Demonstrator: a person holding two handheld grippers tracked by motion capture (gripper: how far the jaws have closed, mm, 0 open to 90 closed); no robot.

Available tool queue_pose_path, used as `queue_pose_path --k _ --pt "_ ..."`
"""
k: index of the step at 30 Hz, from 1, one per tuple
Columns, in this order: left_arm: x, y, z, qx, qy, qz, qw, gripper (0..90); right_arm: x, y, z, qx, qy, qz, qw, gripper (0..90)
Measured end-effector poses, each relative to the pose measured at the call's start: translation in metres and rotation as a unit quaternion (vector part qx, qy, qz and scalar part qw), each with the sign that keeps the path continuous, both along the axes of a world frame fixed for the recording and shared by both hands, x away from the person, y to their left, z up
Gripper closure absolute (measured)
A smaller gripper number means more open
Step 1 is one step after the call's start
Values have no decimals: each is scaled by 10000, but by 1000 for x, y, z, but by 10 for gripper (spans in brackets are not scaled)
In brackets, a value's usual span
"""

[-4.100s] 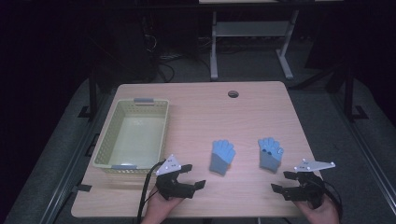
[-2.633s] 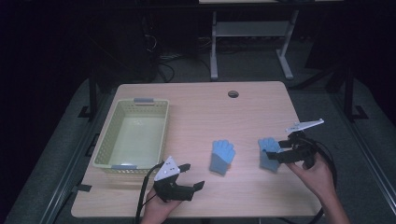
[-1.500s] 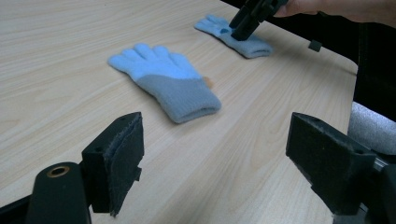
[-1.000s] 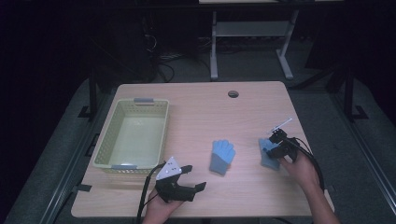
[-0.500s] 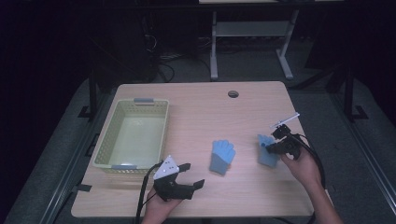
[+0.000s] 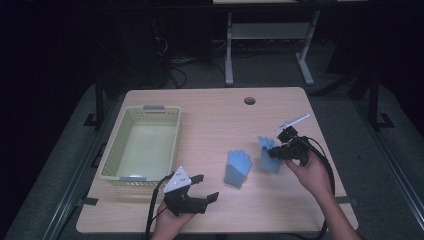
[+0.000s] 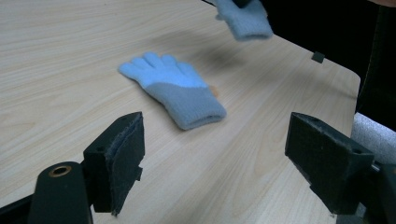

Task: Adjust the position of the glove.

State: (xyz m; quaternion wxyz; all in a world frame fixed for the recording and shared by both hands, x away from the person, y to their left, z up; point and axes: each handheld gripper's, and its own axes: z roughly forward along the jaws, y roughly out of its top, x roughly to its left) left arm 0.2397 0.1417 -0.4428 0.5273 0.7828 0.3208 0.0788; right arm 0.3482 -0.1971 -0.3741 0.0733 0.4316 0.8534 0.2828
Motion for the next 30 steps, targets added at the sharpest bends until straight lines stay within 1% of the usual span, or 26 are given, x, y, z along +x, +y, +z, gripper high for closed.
queue_pose_path --k 1,3,4,8,10,13,14,17,19,21,24,27,30 --pt "0 0 0 5 -1 -5 10000 195 1 9 2 56 -23 66 10000 825" --pt "1 0 -1 24 -5 -17 10000 196 1 18 3 76 -14 145 9999 824" --pt "1 0 -1 24 -5 -17 10000 196 1 18 3 76 -14 145 9999 824" --pt "0 1 1 3 -41 -8 10000 196 1 35 3 124 30 293 9995 823" --pt "0 1 1 -20 -50 3 10000 196 1 42 1 200 66 352 9992 823" --pt "0 1 1 7 -58 -13 10000 196 1 51 -4 234 127 385 9989 822" --pt "0 1 1 -13 -60 -6 10000 196 2 54 -6 216 156 405 9988 822" --pt "0 2 2 36 -98 -20 9999 196 2 61 -11 234 202 409 9987 821" --pt "0 2 2 60 -83 -32 9999 195 1 65 -14 226 230 425 9986 821" --pt "1 2 2 78 -69 -40 9999 196 0 71 -20 186 310 449 9983 819" --pt "1 2 1 97 -70 -53 9999 196 0 74 -22 200 319 440 9983 817" --pt "0 1 2 105 -78 -52 9999 195 0 79 -25 249 377 423 9981 816" --pt "0 1 2 118 -92 -49 9999 196 0 81 -27 277 371 378 9982 815"
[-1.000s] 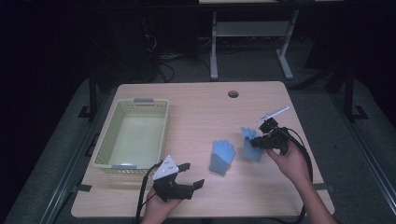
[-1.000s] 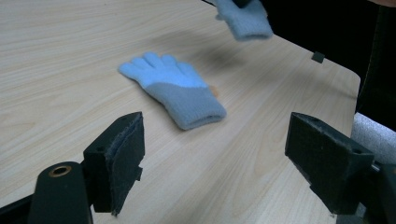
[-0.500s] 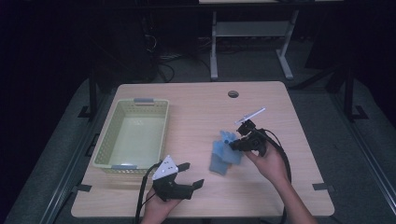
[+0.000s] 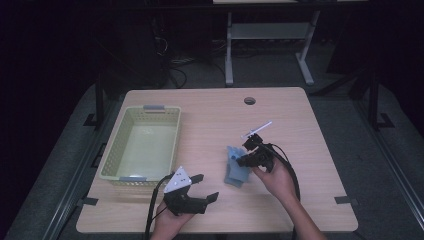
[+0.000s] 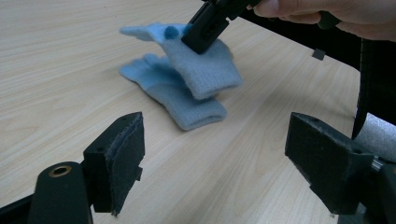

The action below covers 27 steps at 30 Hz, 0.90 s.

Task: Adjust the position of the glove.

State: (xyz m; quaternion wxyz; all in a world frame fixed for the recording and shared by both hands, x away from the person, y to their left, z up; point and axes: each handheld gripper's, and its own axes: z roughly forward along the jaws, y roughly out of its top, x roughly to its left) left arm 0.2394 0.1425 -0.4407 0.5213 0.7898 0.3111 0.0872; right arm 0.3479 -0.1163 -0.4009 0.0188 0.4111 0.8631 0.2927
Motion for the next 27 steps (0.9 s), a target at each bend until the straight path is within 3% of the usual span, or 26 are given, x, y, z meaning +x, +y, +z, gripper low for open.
queue_pose_path --k 8,18,22,27 --pt "0 2 1 -23 -36 34 10000 196 -3 9 -7 -9 -3 -130 9999 812" --pt "-1 0 1 50 -59 3 10000 195 0 12 -21 -46 149 -247 9996 790" --pt "0 0 1 23 -43 23 10000 195 1 14 -28 -289 72 -272 9992 699" --pt "0 1 0 24 1 51 10000 195 2 10 -28 -225 74 -319 9992 641"
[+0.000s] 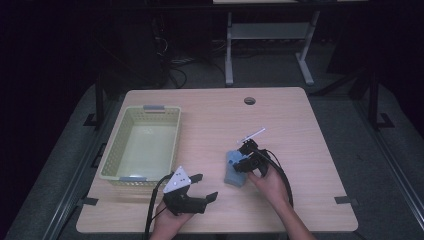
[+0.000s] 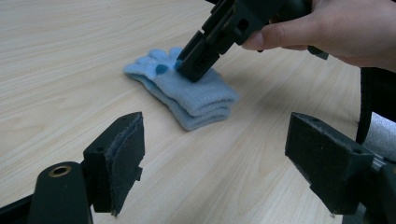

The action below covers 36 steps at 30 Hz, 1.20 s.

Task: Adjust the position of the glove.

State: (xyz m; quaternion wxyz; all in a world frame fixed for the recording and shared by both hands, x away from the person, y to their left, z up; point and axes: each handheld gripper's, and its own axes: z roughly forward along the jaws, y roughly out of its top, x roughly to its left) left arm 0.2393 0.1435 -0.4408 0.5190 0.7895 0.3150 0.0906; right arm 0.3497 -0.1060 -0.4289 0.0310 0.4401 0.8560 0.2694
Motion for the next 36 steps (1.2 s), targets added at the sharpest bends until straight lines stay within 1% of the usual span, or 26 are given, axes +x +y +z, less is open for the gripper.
queue_pose_path --k 1,2,3,5,7,9,13,16,18,19,20,24,28,31,32,34,35,36 --pt "0 0 0 5 0 -3 10000 195 0 -1 1 19 -21 -37 10000 636" --pt "0 -1 -1 6 2 -3 10000 195 -1 -3 4 111 -99 -71 9999 652" --pt "0 -1 -1 5 10 -4 10000 195 -1 -3 4 111 -99 -71 9999 652" --pt "0 -2 -1 14 19 -13 10000 195 -2 -3 7 124 -186 -56 9997 701" --pt "0 -2 -1 5 9 -14 10000 195 -3 -2 8 148 -199 4 9997 752" --pt "0 -1 -1 5 16 -9 10000 196 -3 1 7 71 -195 71 9998 783" --pt "0 -1 -1 -5 12 9 10000 195 0 5 1 30 -116 117 9999 818" --pt "1 0 -1 -23 37 6 10000 196 2 6 -7 -19 2 91 10000 819" --pt "1 -1 -1 -28 51 -1 10000 196 3 6 -12 7 60 102 9999 814" --pt "1 -1 -2 -41 75 0 10000 198 4 3 -12 92 66 72 9999 780" --pt "1 -1 -2 -44 79 -4 10000 198 4 3 -12 92 66 72 9999 780" --pt "3 -3 -3 -67 122 6 9999 207 2 -2 -8 229 36 28 9997 706" --pt "8 -5 -5 -117 318 24 9994 209 -1 -11 -2 518 -12 -7 9987 696" --pt "11 -7 -3 -125 390 43 9992 224 -4 -19 3 735 -44 -59 9973 671" --pt "13 -8 -2 -118 401 55 9991 229 -5 -20 4 795 -25 -74 9968 662" --pt "18 -9 0 -169 462 81 9988 236 -6 -26 4 936 4 -117 9955 651" --pt "20 -10 1 -161 453 91 9988 241 -7 -28 4 1023 23 -158 9946 647" --pt "23 -11 1 -172 485 107 9986 245 -8 -31 3 1105 61 -206 9936 636"
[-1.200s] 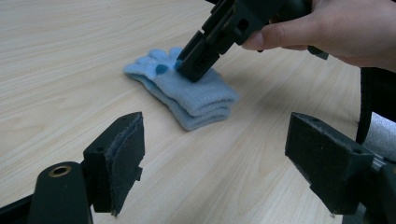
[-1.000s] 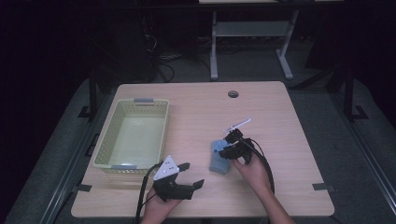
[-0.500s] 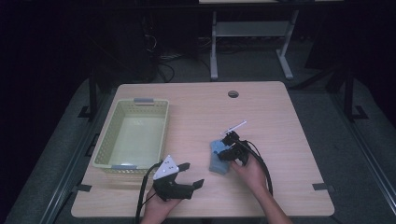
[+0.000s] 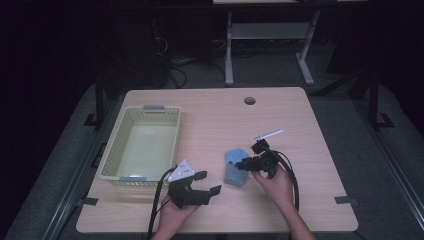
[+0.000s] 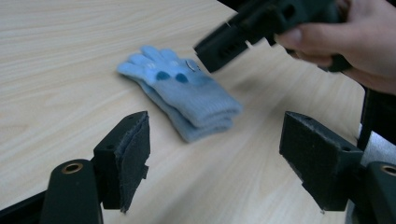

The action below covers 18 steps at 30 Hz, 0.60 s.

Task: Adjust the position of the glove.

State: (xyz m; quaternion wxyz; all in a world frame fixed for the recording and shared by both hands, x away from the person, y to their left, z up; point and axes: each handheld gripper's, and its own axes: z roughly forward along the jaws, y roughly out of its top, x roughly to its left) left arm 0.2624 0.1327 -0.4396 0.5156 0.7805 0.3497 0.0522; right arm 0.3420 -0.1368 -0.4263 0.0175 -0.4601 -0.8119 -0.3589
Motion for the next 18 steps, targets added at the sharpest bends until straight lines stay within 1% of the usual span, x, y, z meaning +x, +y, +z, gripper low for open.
queue_pose_path --k 4,5,8,10,11,12,13,14,15,16,18 --pt "13 -7 -1 -82 243 -2 9997 276 -3 -12 -7 216 189 -157 9995 587" --pt "15 -10 -2 -75 302 -2 9995 278 -5 -15 -8 293 190 -215 9992 582" --pt "24 -20 -7 -34 491 11 9988 279 -8 -24 -12 519 292 -343 9976 557" --pt "29 -26 -8 -132 646 43 9978 279 -10 -29 -14 643 351 -412 9965 538" --pt "31 -28 -8 -134 682 64 9976 280 -11 -32 -16 743 358 -435 9956 534" --pt "33 -30 -8 -136 734 92 9972 286 -13 -34 -18 870 419 -471 9942 529" --pt "35 -31 -7 -110 809 108 9966 297 -14 -35 -20 924 483 -509 9932 524" --pt "37 -33 -7 -76 870 137 9961 307 -14 -35 -22 966 489 -516 9928 519" --pt "39 -35 -7 -64 941 180 9954 322 -15 -35 -25 1032 541 -567 9916 516" --pt "41 -36 -7 -18 1010 223 9946 327 -15 -35 -27 1054 603 -571 9910 516" --pt "46 -37 -7 6 1158 296 9928 329 -15 -35 -29 1057 658 -608 9904 515"
